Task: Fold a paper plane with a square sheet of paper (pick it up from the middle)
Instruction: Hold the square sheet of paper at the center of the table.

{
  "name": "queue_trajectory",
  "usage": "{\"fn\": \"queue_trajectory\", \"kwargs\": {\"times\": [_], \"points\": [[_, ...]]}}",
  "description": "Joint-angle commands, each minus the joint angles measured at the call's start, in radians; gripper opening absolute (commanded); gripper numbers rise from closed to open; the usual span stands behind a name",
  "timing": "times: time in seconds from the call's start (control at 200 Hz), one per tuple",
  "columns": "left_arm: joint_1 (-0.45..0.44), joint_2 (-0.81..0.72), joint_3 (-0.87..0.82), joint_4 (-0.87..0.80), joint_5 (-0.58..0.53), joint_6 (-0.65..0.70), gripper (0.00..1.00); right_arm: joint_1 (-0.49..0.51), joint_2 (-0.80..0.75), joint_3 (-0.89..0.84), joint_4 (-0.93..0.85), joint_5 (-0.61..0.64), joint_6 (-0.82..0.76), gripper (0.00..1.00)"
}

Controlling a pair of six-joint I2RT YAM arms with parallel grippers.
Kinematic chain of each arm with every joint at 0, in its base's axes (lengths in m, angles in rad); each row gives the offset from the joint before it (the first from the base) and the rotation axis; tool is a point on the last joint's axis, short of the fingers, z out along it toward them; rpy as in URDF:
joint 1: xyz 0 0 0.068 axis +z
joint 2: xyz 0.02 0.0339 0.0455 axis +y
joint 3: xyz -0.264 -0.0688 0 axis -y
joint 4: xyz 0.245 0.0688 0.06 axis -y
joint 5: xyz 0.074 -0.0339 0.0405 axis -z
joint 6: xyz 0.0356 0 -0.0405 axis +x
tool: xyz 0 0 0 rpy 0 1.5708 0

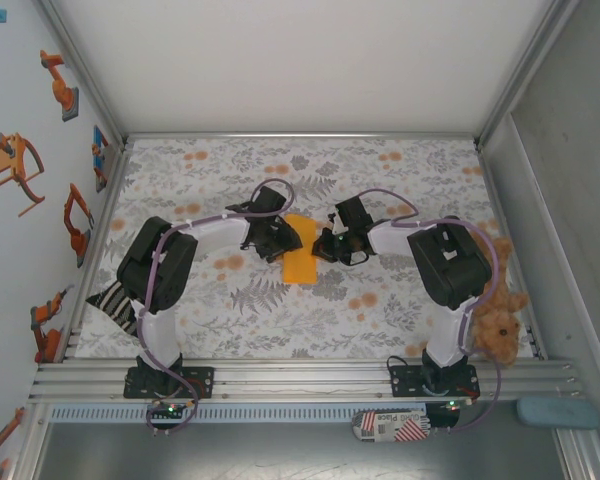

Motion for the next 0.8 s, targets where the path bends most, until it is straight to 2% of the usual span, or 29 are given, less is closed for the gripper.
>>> {"fn": "queue_trajectory", "kwargs": {"times": [0.0, 0.18, 0.315, 0.441, 0.581, 0.611, 0.651, 0.796], "points": [[-0.007, 0.010, -0.009, -0.016, -0.008, -0.020, 0.44, 0.002, 0.036, -0.044, -0.069, 0.067, 0.024, 0.00], [-0.006, 0.033, -0.009, -0.057, -0.043, 0.007, 0.38, 0.000, -0.004, -0.043, -0.083, 0.057, 0.016, 0.01], [-0.007, 0.054, -0.021, -0.074, -0.068, 0.043, 0.37, -0.015, -0.100, -0.048, -0.049, 0.050, 0.057, 0.06], [-0.007, 0.082, -0.040, -0.077, -0.081, 0.066, 0.37, -0.064, -0.226, -0.122, 0.061, 0.112, 0.149, 0.22], [-0.006, 0.128, -0.045, -0.092, -0.088, 0.078, 0.36, -0.086, -0.266, -0.117, 0.038, 0.138, 0.130, 0.33], [-0.007, 0.135, -0.044, -0.092, -0.089, 0.080, 0.36, -0.086, -0.265, -0.115, 0.031, 0.141, 0.120, 0.40], [-0.006, 0.141, -0.044, -0.093, -0.092, 0.085, 0.35, -0.085, -0.260, -0.112, 0.024, 0.145, 0.113, 0.45], [-0.006, 0.166, -0.034, -0.119, -0.104, 0.094, 0.36, -0.085, -0.238, -0.089, -0.009, 0.163, 0.079, 0.48]]}}
